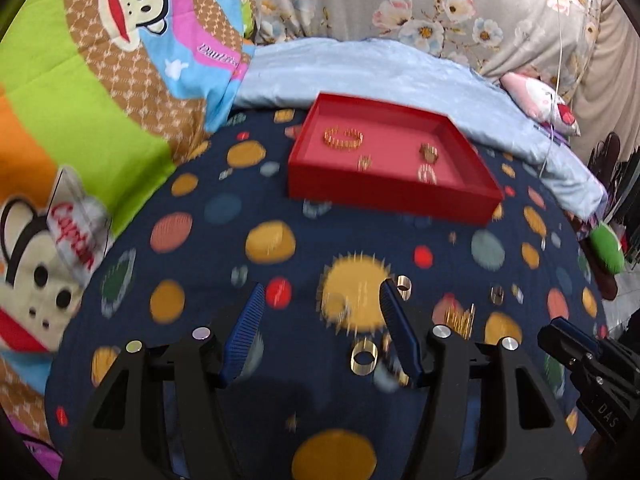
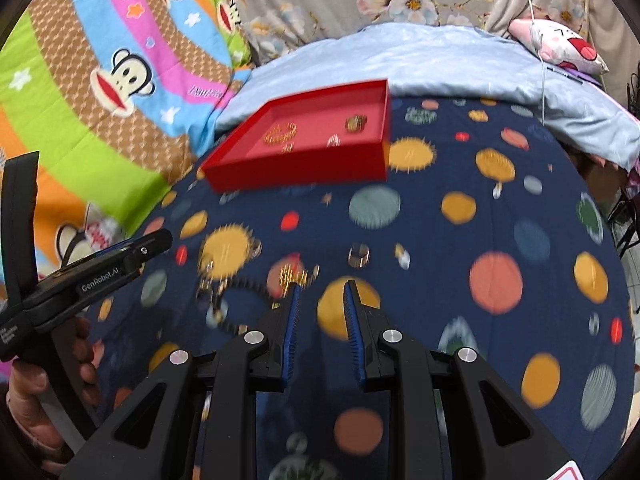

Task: Organize jewelry
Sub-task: 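Grasp the gold ring with the left gripper while the right gripper approaches the gold earring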

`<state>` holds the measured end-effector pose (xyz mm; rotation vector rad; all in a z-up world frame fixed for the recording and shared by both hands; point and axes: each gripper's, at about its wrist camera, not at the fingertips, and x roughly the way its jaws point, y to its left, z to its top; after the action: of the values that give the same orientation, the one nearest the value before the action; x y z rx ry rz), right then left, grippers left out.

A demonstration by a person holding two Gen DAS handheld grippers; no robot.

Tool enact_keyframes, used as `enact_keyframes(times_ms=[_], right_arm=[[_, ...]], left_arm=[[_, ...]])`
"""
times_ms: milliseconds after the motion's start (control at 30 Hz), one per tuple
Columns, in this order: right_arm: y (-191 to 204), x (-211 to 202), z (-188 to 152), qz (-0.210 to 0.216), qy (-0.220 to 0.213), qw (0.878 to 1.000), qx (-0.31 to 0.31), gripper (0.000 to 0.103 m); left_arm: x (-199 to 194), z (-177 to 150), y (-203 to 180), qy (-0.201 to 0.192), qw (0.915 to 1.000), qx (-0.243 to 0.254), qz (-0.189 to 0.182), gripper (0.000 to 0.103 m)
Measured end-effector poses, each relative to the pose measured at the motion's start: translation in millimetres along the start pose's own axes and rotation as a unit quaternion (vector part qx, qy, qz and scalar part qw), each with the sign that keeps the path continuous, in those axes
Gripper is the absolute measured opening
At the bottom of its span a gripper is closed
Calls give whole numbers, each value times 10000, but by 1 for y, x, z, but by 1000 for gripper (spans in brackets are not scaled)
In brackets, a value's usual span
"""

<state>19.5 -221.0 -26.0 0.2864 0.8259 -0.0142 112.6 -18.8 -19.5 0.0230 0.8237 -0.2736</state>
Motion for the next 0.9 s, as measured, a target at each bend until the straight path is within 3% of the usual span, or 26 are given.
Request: enact_keyframes(times_ms=[267, 567, 733, 900], right_arm=[[6, -3, -25, 8, 192, 9998, -37, 22], [12, 0, -28, 81, 254, 9996, -69, 22], [13, 2, -26, 101, 251, 9996, -86, 22], [12, 3, -24, 114, 265, 9996, -56, 22]], left_arm=[[5, -41, 0, 215, 9998, 48, 17, 58], [14, -43, -6, 166, 9998, 68, -94, 56], [28, -44, -7, 352, 9992, 38, -192, 38], [27, -42, -9, 298, 9991, -5, -308, 37]])
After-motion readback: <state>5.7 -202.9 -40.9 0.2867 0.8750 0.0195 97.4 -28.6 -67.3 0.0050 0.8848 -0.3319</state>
